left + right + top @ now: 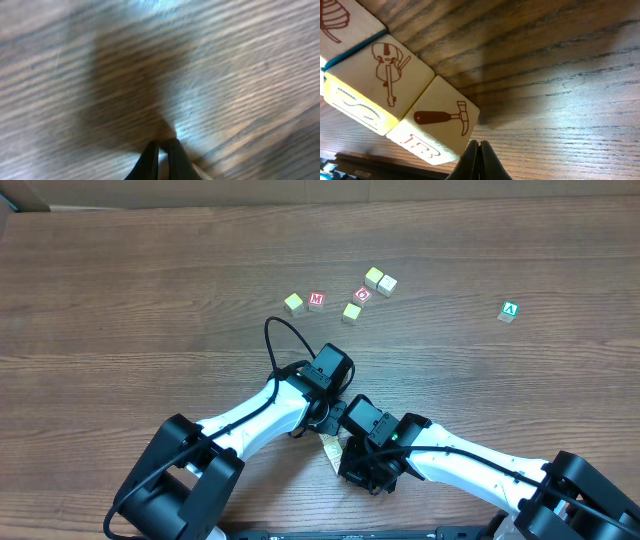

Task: Flip 3 blocks

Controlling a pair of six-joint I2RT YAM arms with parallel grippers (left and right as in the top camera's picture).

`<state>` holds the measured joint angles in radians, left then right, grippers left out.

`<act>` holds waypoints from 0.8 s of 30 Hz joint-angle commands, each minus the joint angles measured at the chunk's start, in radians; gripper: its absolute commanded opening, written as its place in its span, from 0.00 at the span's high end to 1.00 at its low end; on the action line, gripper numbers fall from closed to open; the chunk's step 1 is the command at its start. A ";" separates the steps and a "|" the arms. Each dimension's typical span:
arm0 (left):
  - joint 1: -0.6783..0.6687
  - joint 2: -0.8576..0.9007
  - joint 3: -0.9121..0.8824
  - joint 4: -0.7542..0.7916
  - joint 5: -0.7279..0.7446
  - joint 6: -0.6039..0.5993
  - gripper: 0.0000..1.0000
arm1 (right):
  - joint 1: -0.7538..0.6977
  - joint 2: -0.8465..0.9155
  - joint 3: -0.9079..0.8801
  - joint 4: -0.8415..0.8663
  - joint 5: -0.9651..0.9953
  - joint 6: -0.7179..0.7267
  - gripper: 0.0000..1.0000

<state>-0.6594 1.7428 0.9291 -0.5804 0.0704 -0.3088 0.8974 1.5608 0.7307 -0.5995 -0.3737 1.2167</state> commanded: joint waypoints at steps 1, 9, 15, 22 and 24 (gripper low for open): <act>-0.003 0.081 -0.050 0.010 -0.026 0.037 0.96 | 0.006 0.004 0.009 0.005 0.015 0.015 0.96; -0.003 0.081 -0.050 0.021 -0.026 0.063 0.96 | 0.006 0.004 0.009 0.005 0.013 0.027 0.96; -0.003 0.081 -0.050 0.033 -0.025 0.070 0.96 | 0.006 0.004 0.009 0.005 0.013 0.037 0.96; -0.003 0.081 -0.050 0.035 0.008 0.097 0.96 | 0.006 0.004 0.009 0.005 0.012 0.041 0.96; -0.003 0.081 -0.050 0.034 0.008 0.096 0.96 | 0.006 0.004 0.009 0.006 0.012 0.041 0.96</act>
<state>-0.6590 1.7470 0.9291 -0.5484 0.0772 -0.2420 0.8974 1.5608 0.7307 -0.5983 -0.3737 1.2457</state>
